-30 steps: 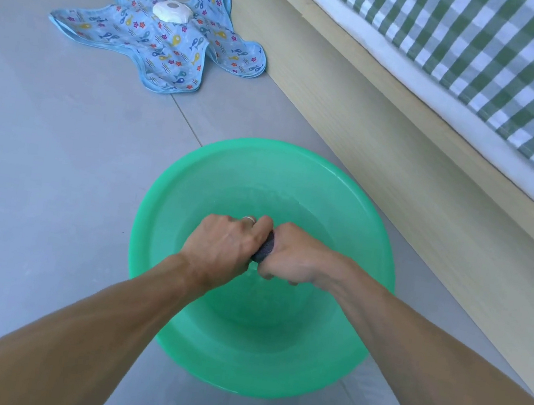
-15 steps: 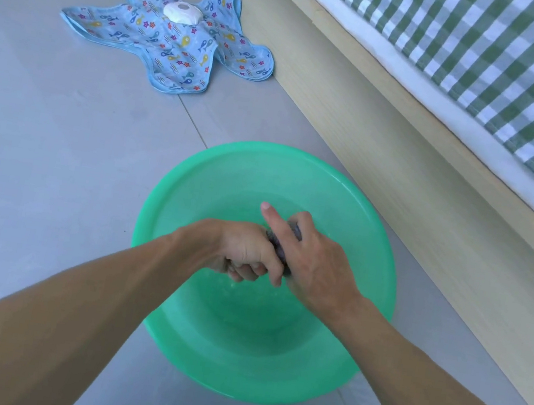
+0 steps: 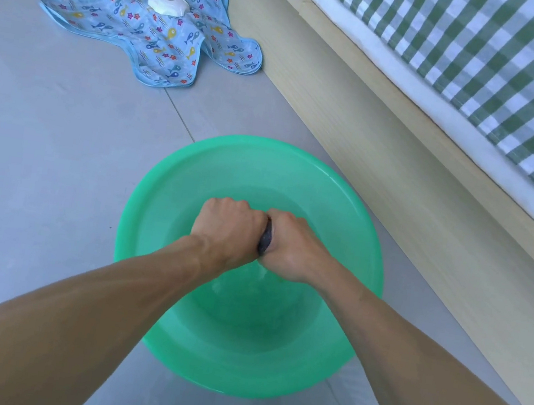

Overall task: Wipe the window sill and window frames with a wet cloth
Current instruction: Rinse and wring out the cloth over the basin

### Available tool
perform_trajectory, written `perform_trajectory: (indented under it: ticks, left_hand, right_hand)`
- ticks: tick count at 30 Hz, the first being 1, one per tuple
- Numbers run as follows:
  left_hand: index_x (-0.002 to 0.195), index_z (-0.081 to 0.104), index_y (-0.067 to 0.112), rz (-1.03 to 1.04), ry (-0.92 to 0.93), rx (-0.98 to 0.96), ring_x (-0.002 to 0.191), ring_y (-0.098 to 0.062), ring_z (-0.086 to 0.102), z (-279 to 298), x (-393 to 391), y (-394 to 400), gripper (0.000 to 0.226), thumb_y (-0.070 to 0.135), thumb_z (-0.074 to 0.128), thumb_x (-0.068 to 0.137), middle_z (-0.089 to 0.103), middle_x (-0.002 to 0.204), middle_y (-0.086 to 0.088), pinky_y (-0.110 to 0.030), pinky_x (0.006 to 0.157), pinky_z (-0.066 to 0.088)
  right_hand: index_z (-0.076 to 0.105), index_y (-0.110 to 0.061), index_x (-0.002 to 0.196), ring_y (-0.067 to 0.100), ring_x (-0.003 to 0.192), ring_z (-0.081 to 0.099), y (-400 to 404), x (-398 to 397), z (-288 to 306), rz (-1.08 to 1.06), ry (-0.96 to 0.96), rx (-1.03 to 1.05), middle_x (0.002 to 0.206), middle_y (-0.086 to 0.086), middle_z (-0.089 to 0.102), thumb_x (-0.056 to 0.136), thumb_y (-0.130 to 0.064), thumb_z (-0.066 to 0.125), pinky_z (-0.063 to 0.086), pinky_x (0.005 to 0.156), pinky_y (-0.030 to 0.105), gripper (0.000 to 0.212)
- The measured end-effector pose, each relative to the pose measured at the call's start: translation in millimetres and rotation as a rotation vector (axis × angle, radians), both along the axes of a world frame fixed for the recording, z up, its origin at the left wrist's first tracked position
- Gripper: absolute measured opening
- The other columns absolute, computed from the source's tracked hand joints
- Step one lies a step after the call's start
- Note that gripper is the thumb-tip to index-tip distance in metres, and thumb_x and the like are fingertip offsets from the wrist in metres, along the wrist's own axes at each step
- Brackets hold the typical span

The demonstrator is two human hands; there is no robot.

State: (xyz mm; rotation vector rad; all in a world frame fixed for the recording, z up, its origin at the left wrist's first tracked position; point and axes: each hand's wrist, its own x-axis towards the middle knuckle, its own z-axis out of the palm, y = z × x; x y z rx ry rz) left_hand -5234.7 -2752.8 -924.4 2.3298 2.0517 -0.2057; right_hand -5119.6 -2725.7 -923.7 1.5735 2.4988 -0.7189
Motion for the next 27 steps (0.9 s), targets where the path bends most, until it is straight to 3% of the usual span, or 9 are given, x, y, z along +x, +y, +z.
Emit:
perform_trajectory:
  ticks: [4, 6, 8, 11, 14, 16, 19, 23, 27]
  left_hand:
    - [0.115, 0.054, 0.02, 0.139, -0.186, -0.009, 0.097, -0.035, 0.064, -9.1, -12.0, -3.1, 0.026, 0.026, 0.053, 0.089, 0.066, 0.106, -0.01, -0.034, 0.066, 0.037]
    - [0.105, 0.059, 0.013, 0.323, -0.405, -0.226, 0.082, -0.033, 0.063, -14.1, -25.6, 2.3, 0.024, 0.028, 0.06, 0.085, 0.067, 0.096, -0.014, -0.03, 0.064, 0.04]
    - [0.086, 0.061, 0.006, 0.45, -0.692, -0.532, 0.052, -0.023, 0.047, -16.7, -41.0, 9.0, 0.018, 0.024, 0.063, 0.083, 0.058, 0.067, -0.011, -0.024, 0.051, 0.036]
    - [0.065, 0.043, 0.018, 0.427, -0.983, -0.887, 0.039, -0.012, 0.02, -9.3, -44.8, 4.3, 0.028, 0.015, 0.059, 0.089, 0.027, 0.046, 0.001, -0.019, 0.044, 0.016]
    - [0.061, 0.036, 0.019, 0.3, -1.133, -0.942, 0.038, -0.011, 0.019, 1.0, -27.4, -7.8, 0.036, 0.008, 0.067, 0.076, 0.025, 0.043, 0.003, -0.018, 0.04, 0.013]
    - [0.058, 0.036, 0.016, 0.232, -0.992, -0.722, 0.045, -0.018, 0.028, -0.5, -18.8, -11.2, 0.034, 0.011, 0.069, 0.065, 0.032, 0.046, 0.002, -0.021, 0.039, 0.019]
    - [0.073, 0.048, 0.016, 0.188, -0.573, -0.326, 0.069, -0.029, 0.056, -7.0, -13.2, -16.5, 0.017, 0.022, 0.061, 0.08, 0.057, 0.068, -0.002, -0.026, 0.054, 0.039]
    - [0.1, 0.064, 0.019, 0.202, -0.261, -0.092, 0.098, -0.033, 0.066, -11.6, -10.8, -19.9, 0.021, 0.029, 0.05, 0.088, 0.068, 0.103, -0.009, -0.032, 0.071, 0.044]
    - [0.102, 0.066, 0.018, 0.132, -0.092, -0.069, 0.099, -0.033, 0.066, -13.7, -17.2, -15.1, 0.023, 0.023, 0.049, 0.087, 0.068, 0.104, -0.01, -0.033, 0.073, 0.045]
  right_hand:
    - [0.037, -0.016, 0.123, 0.037, 0.087, 0.059, -4.0, -3.0, 2.9, 0.022, 0.055, 0.044, 0.091, 0.009, 0.056, 0.08, -0.013, 0.064, 0.039, 0.062, 0.035, 0.051]
    - [0.02, -0.019, 0.147, 0.037, 0.102, 0.058, -10.2, 2.5, 0.5, 0.054, 0.072, 0.084, 0.118, 0.011, 0.052, 0.078, -0.011, 0.067, 0.046, 0.077, 0.039, 0.083]
    - [0.009, -0.019, 0.155, 0.037, 0.11, 0.054, -18.6, 11.3, -7.0, 0.197, -0.03, 0.292, 0.139, 0.015, 0.04, 0.075, -0.005, 0.066, 0.047, 0.086, 0.042, 0.099]
    - [0.035, -0.007, 0.145, 0.036, 0.106, 0.058, -30.3, 13.0, -23.2, 0.4, -0.008, 0.733, 0.145, 0.024, 0.043, 0.091, -0.006, 0.045, 0.051, 0.08, 0.042, 0.055]
    - [0.055, -0.004, 0.125, 0.031, 0.077, 0.064, -24.2, 8.6, -22.8, 0.417, 0.102, 0.874, 0.112, 0.019, 0.064, 0.099, -0.014, 0.038, 0.052, 0.058, 0.039, 0.033]
    - [0.065, -0.007, 0.092, 0.029, 0.047, 0.057, -19.0, 5.0, -14.8, 0.411, 0.044, 0.847, 0.073, 0.01, 0.059, 0.087, -0.015, 0.044, 0.034, 0.038, 0.03, 0.023]
    - [0.059, -0.012, 0.068, 0.028, 0.037, 0.054, -19.6, -5.2, -1.9, 0.331, -0.153, 0.789, 0.054, 0.007, 0.055, 0.079, -0.012, 0.048, 0.02, 0.042, 0.026, 0.015]
    - [0.061, -0.012, 0.108, 0.036, 0.096, 0.066, -22.9, -19.6, 10.4, 0.234, -0.339, 0.408, 0.103, 0.013, 0.069, 0.092, -0.014, 0.048, 0.032, 0.063, 0.034, 0.02]
    - [0.069, -0.015, 0.103, 0.033, 0.102, 0.065, -22.8, -31.7, 8.8, 0.091, -0.325, 0.296, 0.107, 0.011, 0.07, 0.083, -0.012, 0.058, 0.037, 0.068, 0.032, 0.023]
